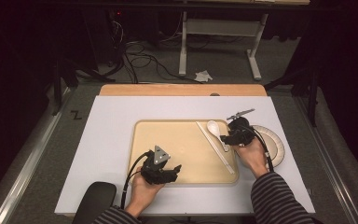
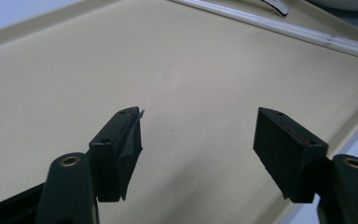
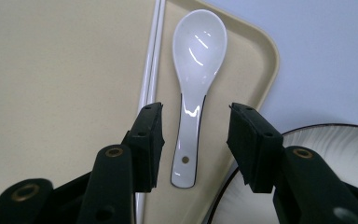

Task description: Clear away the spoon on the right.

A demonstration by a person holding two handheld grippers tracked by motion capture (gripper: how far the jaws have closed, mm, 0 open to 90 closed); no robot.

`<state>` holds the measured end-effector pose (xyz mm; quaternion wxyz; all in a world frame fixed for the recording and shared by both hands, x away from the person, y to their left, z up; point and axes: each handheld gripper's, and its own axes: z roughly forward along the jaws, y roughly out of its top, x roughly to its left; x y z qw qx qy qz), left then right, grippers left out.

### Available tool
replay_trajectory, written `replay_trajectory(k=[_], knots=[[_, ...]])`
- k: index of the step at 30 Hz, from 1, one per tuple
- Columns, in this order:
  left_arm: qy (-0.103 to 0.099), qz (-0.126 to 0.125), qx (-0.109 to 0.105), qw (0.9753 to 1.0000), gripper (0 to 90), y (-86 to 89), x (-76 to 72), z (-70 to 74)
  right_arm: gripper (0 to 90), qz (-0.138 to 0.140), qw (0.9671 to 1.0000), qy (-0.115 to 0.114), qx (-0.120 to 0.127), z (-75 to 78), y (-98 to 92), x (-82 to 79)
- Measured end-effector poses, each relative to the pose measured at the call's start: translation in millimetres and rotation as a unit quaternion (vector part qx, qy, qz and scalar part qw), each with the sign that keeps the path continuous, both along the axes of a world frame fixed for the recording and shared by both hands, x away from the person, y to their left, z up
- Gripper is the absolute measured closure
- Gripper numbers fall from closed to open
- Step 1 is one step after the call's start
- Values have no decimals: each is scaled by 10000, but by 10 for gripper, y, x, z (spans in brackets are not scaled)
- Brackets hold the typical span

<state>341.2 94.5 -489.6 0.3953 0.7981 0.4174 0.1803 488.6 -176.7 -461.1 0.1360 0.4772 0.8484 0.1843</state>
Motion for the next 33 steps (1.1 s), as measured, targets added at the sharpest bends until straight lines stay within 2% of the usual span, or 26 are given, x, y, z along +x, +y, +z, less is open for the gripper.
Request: replay_trajectory(k=[2, 6, 12, 15, 17, 21, 24, 27, 30, 33], knots=[[37, 5, -29, 10000, 330, -6, 3, -8, 557, 46, 9999, -88, 71, 31, -37, -34], [38, -29, 5, 10000, 332, -20, -12, -17, 557, 170, 9995, -250, 41, 77, -87, -89], [63, -39, -9, 10000, 331, -16, -15, -18, 580, 290, 9987, -320, 278, 148, -163, -196], [190, -156, -87, 9997, 331, -30, 20, -29, 582, 290, 9980, -382, 415, 168, -216, -261], [244, -182, -31, 9995, 329, -42, 26, -38, 583, 315, 9980, -406, 375, 186, -249, -302], [200, -179, -5, 9996, 326, -50, 1, -31, 589, 362, 9959, -571, 593, 254, -317, -382], [227, -170, -24, 9996, 325, -40, 14, -33, 604, 357, 9939, -864, 587, 300, -350, -467], [224, -200, -25, 9995, 325, -43, 18, -34, 610, 321, 9939, -903, 547, 336, -408, -498], [216, -222, -14, 9995, 325, -60, 21, -35, 611, 237, 9930, -927, 694, 372, -510, -529], [256, -244, -9, 9994, 324, -79, 43, -48, 611, 219, 9921, -987, 737, 387, -575, -570]])
